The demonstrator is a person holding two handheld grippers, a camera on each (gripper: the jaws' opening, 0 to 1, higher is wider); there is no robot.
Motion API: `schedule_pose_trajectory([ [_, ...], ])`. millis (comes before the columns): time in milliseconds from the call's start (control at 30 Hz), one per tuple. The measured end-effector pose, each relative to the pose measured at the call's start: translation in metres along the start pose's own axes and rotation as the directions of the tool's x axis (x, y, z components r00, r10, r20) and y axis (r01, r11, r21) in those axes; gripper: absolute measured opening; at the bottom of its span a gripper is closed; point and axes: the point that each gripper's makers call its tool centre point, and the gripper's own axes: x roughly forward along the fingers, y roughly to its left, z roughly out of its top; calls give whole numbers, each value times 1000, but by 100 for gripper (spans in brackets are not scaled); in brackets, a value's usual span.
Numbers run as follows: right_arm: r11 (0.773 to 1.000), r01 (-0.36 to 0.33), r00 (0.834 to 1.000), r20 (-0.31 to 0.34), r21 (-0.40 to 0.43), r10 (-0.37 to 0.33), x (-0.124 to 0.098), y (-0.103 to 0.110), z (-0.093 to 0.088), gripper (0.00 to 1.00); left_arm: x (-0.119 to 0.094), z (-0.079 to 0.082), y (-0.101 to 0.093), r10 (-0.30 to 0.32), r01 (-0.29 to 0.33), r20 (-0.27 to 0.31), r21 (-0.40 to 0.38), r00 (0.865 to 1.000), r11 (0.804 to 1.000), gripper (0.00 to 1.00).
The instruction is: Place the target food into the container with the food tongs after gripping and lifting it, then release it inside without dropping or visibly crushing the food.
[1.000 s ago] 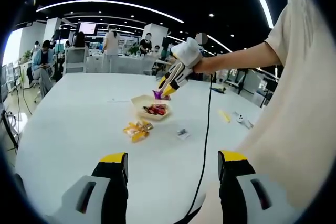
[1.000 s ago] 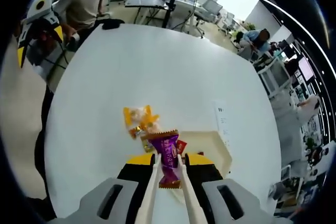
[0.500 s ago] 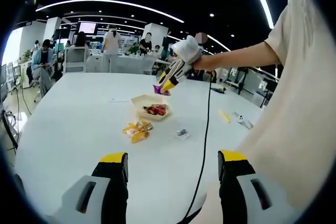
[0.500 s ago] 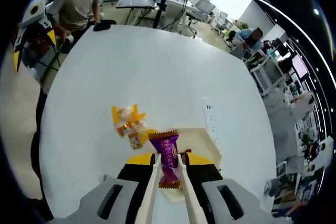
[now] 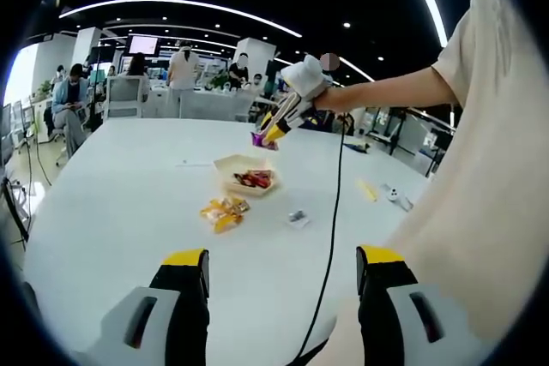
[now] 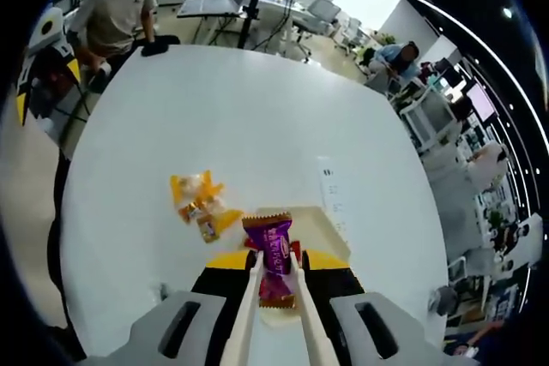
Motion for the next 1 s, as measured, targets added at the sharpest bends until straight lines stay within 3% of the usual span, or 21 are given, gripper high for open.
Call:
schedule_pose_trajectory([
  [1000,999,42,999,-12,27,-42,-4,-28,-7,22,-4,0,3,12,-12,6,-5,1000,1000,70],
])
